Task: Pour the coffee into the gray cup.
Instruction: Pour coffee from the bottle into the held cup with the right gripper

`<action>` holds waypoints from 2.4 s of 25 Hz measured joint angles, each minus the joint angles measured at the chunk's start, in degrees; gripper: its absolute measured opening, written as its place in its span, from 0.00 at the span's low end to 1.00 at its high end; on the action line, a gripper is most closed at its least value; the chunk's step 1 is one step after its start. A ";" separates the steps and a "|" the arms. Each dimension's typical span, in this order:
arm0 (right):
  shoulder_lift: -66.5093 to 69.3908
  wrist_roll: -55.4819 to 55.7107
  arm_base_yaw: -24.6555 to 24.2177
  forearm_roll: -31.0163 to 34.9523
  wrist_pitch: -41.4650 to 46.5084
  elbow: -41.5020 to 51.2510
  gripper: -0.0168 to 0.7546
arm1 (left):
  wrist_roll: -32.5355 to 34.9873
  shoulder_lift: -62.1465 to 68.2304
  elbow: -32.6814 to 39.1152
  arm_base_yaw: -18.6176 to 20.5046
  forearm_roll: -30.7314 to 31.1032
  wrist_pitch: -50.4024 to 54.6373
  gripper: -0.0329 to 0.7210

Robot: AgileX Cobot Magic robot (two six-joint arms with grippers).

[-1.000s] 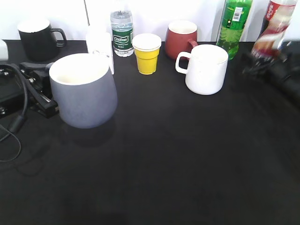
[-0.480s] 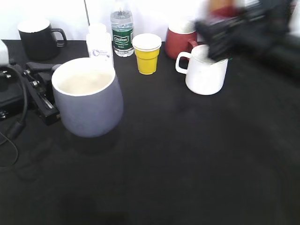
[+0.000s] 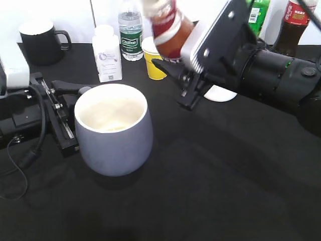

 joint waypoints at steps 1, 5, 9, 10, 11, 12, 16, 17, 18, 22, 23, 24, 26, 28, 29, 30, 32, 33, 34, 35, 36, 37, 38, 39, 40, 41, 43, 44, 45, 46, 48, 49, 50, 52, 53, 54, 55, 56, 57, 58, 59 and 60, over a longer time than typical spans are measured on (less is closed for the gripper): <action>0.00 -2.15 0.00 0.00 0.00 0.00 0.71 | 0.00 0.00 0.00 0.00 0.00 0.00 0.12; 0.00 -10.04 0.00 0.00 -0.17 0.00 0.71 | 0.00 0.00 0.00 0.00 0.00 0.00 0.12; 0.00 -19.36 0.00 0.00 -3.97 0.00 0.71 | 0.00 0.00 0.00 0.00 0.64 -1.48 0.12; 0.00 -21.35 0.00 0.00 -5.33 0.00 0.71 | 0.00 0.00 0.00 0.00 0.69 -1.65 0.12; 0.00 -23.20 0.00 0.00 -6.54 0.00 0.71 | 0.00 0.00 0.00 0.00 0.75 -1.80 0.12; 0.00 -24.95 0.00 0.00 -7.86 0.00 0.71 | 0.00 0.00 0.00 0.00 0.90 -1.85 0.12; 0.00 -27.55 0.00 -0.57 -10.43 0.00 0.71 | -0.02 0.00 0.00 0.00 3.44 -1.87 0.12; 0.00 -28.98 0.00 -0.91 -10.43 0.00 0.71 | -0.02 0.00 0.00 0.00 3.49 -1.91 0.12; 0.00 -30.91 0.00 -1.02 -10.43 0.00 0.71 | -0.02 0.00 0.00 0.00 3.49 -2.18 0.12; 0.00 -37.12 0.00 -1.26 -10.43 0.00 0.71 | -0.02 0.00 0.00 0.00 3.56 -3.58 0.12; 0.00 -37.50 0.00 -1.26 -10.43 0.00 0.71 | -0.02 0.00 0.00 0.00 3.67 -3.58 0.12; 0.00 -37.68 0.00 -1.26 -10.43 0.00 0.71 | -0.02 0.00 0.00 0.00 3.79 -3.58 0.12; 0.00 -39.57 0.00 -1.26 -10.43 0.00 0.71 | -0.02 0.00 0.00 0.00 4.23 -3.58 0.12; 0.00 -41.50 0.00 -1.26 -10.43 0.00 0.71 | -0.02 0.00 0.00 0.00 4.34 -3.58 0.12; 0.00 -42.43 0.00 -1.26 -10.43 0.00 0.71 | -0.02 0.00 0.00 0.00 4.34 -3.58 0.12; 0.00 -43.21 0.00 -1.26 -10.43 0.00 0.71 | -0.02 0.00 0.00 0.00 4.34 -3.58 0.12; 0.00 -43.70 0.00 -1.26 -10.43 0.00 0.71 | -0.02 0.00 0.00 0.00 4.34 -3.58 0.12; 0.00 -43.83 0.00 -1.26 -10.43 0.00 0.71 | -0.02 0.00 0.00 0.00 4.34 -3.58 0.12; 0.00 -43.85 0.00 -1.26 -10.43 0.00 0.71 | -0.02 0.00 0.00 0.00 4.34 -3.58 0.12; 0.00 -43.85 0.00 -1.26 -10.43 0.00 0.71 | -0.02 0.00 0.00 0.00 4.39 -3.58 0.12; 0.00 -43.89 0.00 -1.26 -10.43 0.00 0.71 | -0.02 0.00 0.00 0.00 4.39 -3.58 0.12; 0.00 -44.76 0.00 -1.26 -10.43 0.00 0.71 | -0.02 0.00 0.00 0.00 4.39 -3.58 0.12; 0.00 -45.26 0.00 -1.26 -10.43 0.00 0.71 | -0.02 0.00 0.00 0.00 4.39 -3.58 0.12; 0.00 -45.42 0.00 -1.26 -10.43 0.00 0.71 | -0.02 0.00 0.00 0.00 4.39 -3.58 0.12; 0.00 -45.62 0.00 -1.26 -10.43 0.00 0.71 | -0.02 0.00 0.00 0.00 4.39 -3.58 0.12; 0.00 -46.23 0.00 -1.26 -10.43 0.00 0.71 | -0.02 0.00 0.00 0.00 4.39 -3.58 0.12; 0.00 -46.77 0.00 -1.26 -10.43 0.00 0.71 | -0.02 0.00 0.00 0.00 4.39 -3.53 0.12; 0.00 -46.82 0.00 -1.26 -10.43 0.00 0.71 | -0.02 0.00 0.00 0.00 4.39 -3.53 0.12; 0.00 -46.90 0.00 -1.26 -10.43 0.00 0.71 | -0.02 0.00 0.00 0.00 4.44 -3.53 0.12; 0.00 -46.90 0.00 -1.26 -10.43 0.00 0.71 | -0.02 0.00 0.00 0.00 4.44 -3.53 0.12; 0.00 -46.95 0.00 -1.26 -10.43 0.00 0.71 | -0.02 0.00 0.00 0.00 4.44 -3.53 0.12; 0.00 -46.95 0.00 -1.26 -10.43 0.00 0.71 | -0.02 0.00 0.00 0.00 4.50 -3.53 0.12; 0.00 -46.95 0.00 -1.26 -10.43 0.00 0.71 | -0.02 0.00 0.00 0.00 4.56 -3.53 0.12; 0.00 -46.95 0.00 -1.26 -10.50 0.00 0.71 | -0.02 0.00 0.00 0.00 4.56 -3.53 0.12; 0.00 -46.95 0.00 -1.26 -10.50 0.00 0.71 | -0.02 0.00 0.00 0.00 4.61 -3.53 0.12; 0.00 -47.00 0.00 -1.26 -10.50 0.00 0.71 | -0.02 0.00 0.00 0.00 4.61 -3.53 0.12; 0.00 -47.00 0.00 -1.26 -10.50 0.00 0.71 | -0.02 0.00 0.00 0.00 4.67 -3.53 0.12; 0.00 -47.00 0.00 -1.26 -10.55 0.00 0.71 | -0.02 0.00 0.00 0.00 4.71 -3.53 0.12; 0.00 -47.00 0.00 -1.26 -10.61 0.00 0.71 | -0.02 0.00 0.00 0.00 4.71 -3.53 0.12; 0.00 -47.00 0.00 -1.26 -10.67 0.00 0.71 | -0.02 0.00 0.00 0.00 4.71 -3.53 0.12; 0.00 -47.00 0.00 -1.26 -10.67 0.00 0.71 | -0.02 0.00 0.00 0.00 4.71 -3.53 0.12; 0.00 -47.00 0.00 -1.26 -10.72 0.00 0.71 | -0.02 0.00 0.00 0.00 4.71 -3.53 0.12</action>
